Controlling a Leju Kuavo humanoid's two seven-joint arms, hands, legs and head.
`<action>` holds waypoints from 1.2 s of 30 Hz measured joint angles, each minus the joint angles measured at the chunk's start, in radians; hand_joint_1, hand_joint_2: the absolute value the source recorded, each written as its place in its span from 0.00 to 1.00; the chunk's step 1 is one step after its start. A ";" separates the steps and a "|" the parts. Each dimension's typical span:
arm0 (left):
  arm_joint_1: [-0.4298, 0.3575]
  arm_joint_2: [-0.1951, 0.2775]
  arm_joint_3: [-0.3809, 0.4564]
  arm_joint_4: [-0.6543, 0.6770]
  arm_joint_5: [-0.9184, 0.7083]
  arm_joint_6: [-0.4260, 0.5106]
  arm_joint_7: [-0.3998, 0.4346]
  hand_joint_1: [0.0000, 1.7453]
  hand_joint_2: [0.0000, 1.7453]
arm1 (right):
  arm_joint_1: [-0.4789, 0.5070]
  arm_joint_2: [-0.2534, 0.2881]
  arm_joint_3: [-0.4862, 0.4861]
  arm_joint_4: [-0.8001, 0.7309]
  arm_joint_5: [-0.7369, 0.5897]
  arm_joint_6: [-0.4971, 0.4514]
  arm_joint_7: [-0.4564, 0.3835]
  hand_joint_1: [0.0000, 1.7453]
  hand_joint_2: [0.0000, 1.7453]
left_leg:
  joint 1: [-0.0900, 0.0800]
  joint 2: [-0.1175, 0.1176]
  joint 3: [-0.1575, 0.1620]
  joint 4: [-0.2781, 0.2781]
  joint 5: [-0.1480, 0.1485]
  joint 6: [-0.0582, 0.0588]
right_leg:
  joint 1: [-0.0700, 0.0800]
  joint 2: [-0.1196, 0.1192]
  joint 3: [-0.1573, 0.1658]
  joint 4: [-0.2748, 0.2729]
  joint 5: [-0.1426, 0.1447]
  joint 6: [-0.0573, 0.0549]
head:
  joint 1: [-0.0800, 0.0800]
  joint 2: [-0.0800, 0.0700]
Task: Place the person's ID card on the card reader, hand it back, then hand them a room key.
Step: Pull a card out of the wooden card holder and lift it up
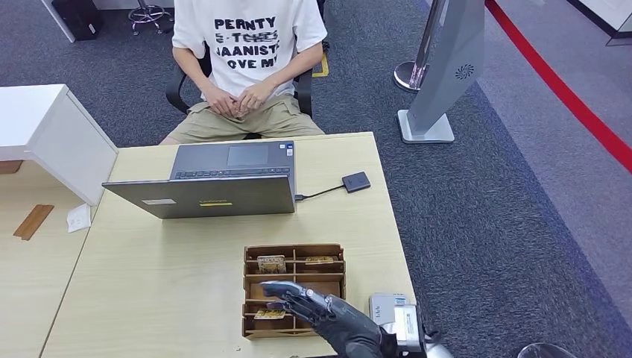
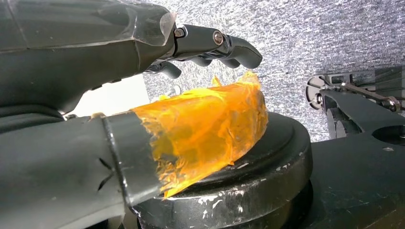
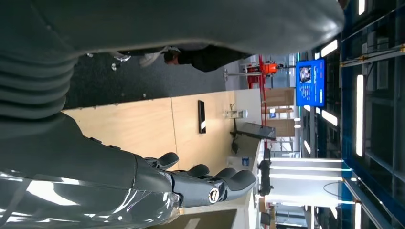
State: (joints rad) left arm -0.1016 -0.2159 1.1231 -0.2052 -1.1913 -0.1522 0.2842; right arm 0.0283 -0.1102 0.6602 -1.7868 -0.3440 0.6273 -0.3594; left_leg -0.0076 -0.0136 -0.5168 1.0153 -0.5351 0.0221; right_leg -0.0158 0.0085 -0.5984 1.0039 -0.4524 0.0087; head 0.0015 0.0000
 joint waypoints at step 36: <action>0.000 0.000 0.016 0.000 0.029 0.007 0.000 0.00 0.00 | 0.097 -0.050 -0.006 0.007 0.433 -0.547 0.009 0.00 1.00 | 0.000 0.000 0.000 0.000 0.000 0.000 | 0.000 0.000 0.000 0.000 0.000 0.000 | 0.000 0.000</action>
State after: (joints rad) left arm -0.1014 -0.2159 1.1394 -0.2052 -1.1621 -0.1450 0.2846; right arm 0.1252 -0.1605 0.6543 -1.7803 0.0888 0.0803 -0.3507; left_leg -0.0077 -0.0136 -0.5167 1.0153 -0.5354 0.0218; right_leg -0.0159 0.0085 -0.5982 1.0038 -0.4528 0.0089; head 0.0016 0.0000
